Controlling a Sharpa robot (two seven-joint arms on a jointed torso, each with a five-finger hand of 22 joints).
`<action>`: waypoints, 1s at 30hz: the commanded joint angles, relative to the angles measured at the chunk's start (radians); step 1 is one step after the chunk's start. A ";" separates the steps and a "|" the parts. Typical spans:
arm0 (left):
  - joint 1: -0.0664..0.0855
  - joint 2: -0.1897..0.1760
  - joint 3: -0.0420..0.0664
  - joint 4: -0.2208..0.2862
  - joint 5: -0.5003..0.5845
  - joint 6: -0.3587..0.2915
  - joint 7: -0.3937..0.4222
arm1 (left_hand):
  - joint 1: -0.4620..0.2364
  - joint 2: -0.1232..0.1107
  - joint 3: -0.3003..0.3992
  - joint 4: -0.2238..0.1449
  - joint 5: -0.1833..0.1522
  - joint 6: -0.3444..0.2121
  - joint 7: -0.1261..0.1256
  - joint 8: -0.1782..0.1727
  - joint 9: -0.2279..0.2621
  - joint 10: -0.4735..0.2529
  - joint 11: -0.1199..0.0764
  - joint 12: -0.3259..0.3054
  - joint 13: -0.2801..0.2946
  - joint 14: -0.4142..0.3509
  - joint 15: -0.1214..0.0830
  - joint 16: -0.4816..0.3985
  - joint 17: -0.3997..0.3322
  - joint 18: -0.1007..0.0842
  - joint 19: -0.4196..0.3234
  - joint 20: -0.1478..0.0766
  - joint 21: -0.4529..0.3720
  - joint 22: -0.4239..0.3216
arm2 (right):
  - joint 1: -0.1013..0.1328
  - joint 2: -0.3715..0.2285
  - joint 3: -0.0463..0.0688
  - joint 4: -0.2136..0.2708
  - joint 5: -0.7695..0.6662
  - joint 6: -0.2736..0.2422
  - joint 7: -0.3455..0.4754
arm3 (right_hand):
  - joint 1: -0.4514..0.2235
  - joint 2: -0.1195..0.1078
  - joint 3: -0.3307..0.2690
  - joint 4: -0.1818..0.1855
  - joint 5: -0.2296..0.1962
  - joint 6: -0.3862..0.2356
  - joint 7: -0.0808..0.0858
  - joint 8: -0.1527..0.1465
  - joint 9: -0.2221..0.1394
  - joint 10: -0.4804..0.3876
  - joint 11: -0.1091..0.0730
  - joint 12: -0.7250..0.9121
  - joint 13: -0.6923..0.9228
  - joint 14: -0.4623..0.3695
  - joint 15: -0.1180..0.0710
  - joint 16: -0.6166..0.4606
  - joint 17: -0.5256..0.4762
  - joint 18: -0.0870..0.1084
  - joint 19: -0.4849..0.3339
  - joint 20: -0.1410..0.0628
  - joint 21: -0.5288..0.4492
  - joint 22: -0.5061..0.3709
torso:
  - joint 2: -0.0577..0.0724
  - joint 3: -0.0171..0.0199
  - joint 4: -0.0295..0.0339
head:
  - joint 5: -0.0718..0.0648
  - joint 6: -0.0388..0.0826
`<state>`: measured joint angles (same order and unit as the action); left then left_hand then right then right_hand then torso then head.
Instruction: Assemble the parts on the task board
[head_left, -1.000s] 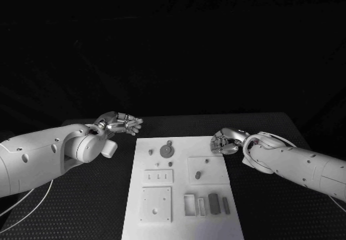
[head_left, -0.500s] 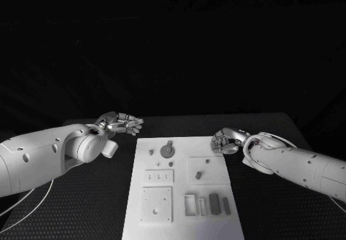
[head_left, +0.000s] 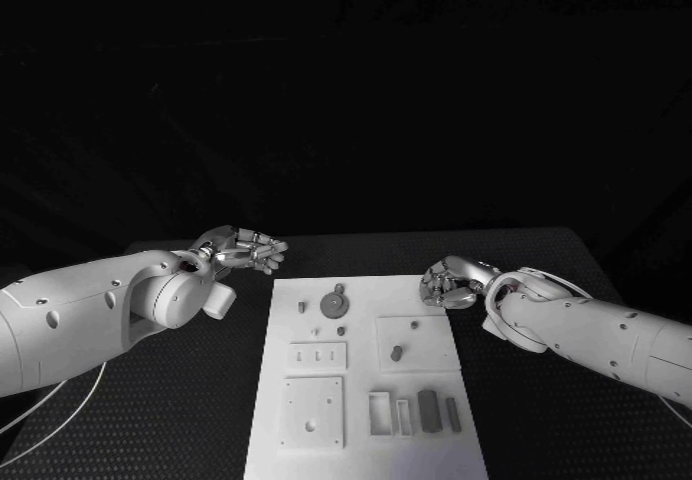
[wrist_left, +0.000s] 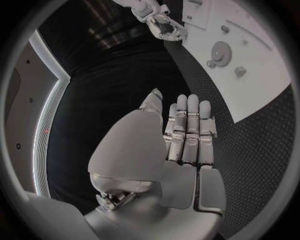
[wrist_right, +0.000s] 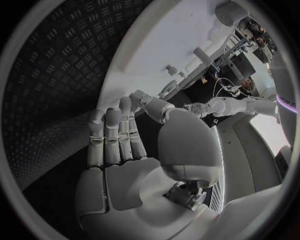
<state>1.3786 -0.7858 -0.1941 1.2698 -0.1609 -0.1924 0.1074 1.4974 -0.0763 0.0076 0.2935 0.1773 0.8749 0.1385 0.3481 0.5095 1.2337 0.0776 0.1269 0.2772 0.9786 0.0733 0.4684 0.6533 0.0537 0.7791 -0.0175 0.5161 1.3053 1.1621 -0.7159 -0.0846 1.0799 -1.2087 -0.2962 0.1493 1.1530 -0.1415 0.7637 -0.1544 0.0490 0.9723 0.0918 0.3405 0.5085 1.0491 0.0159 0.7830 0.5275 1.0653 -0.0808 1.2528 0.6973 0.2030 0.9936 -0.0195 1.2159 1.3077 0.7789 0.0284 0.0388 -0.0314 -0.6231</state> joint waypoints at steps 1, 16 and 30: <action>0.001 0.003 0.001 0.007 -0.037 0.027 -0.024 | -0.011 0.012 -0.008 -0.002 -0.004 0.015 0.006 0.001 -0.003 0.019 0.000 0.005 0.005 0.014 -0.001 0.002 0.003 0.018 0.001 -0.008 0.007 -0.001 | 0.015 -0.001 0.003 0.022 0.028 -0.013 -0.034 | -0.001 0.001 0.008 -0.001 0.000 0.052 0.017 0.017 0.014 0.007 -0.002 0.005 -0.001 -0.001 -0.007 0.005 0.001 0.059 -0.003 -0.007 0.007 0.017 | 0.000 0.0012 -0.0022 | 0.001 0.002; 0.002 0.039 0.001 0.045 -0.060 0.005 -0.200 | -0.141 0.017 -0.016 -0.001 -0.016 0.087 -0.017 -0.010 -0.018 0.125 -0.047 0.036 0.042 0.106 -0.047 0.082 0.048 0.024 0.063 -0.047 0.054 0.012 | 0.084 -0.014 0.004 0.190 -0.052 -0.012 -0.142 | -0.006 -0.010 0.023 -0.007 0.000 0.062 0.013 0.022 0.018 0.019 -0.007 0.009 -0.003 0.004 -0.012 0.009 0.005 0.059 0.001 -0.011 0.012 0.015 | -0.011 -0.0039 -0.0056 | 0.007 0.016; 0.001 0.080 0.001 0.108 -0.065 -0.018 -0.255 | -0.158 0.012 -0.006 -0.001 -0.081 0.094 -0.014 -0.035 -0.032 0.105 -0.038 0.016 0.057 0.064 -0.039 0.098 0.056 0.012 0.035 -0.048 0.059 0.015 | 0.099 0.042 0.005 0.273 -0.117 -0.010 -0.201 | -0.012 -0.018 0.040 -0.009 0.000 0.067 0.010 0.024 0.020 0.027 -0.010 0.009 -0.006 0.009 -0.015 0.010 0.007 0.059 0.008 -0.015 0.016 0.012 | -0.023 -0.0090 -0.0084 | 0.016 0.020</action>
<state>1.3794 -0.7098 -0.1940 1.3702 -0.2194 -0.2028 -0.1209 1.3486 -0.0627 -0.0056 0.2930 0.0990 0.9619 0.1225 0.3185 0.4792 1.3453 0.0397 0.1458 0.3338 1.0484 0.0342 0.5622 0.7080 0.0626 0.8215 -0.0678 0.5689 1.3082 1.2605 -0.6766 -0.0803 1.3478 -1.2846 -0.3103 -0.0194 1.1414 -0.1544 0.7969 -0.1624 0.0424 0.9809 0.0832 0.3405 0.5084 1.0688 0.0034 0.7862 0.5229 1.0733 -0.0923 1.2581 0.7031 0.2029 1.0001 -0.0309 1.2273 1.3075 0.7577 0.0207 0.0298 -0.0169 -0.6014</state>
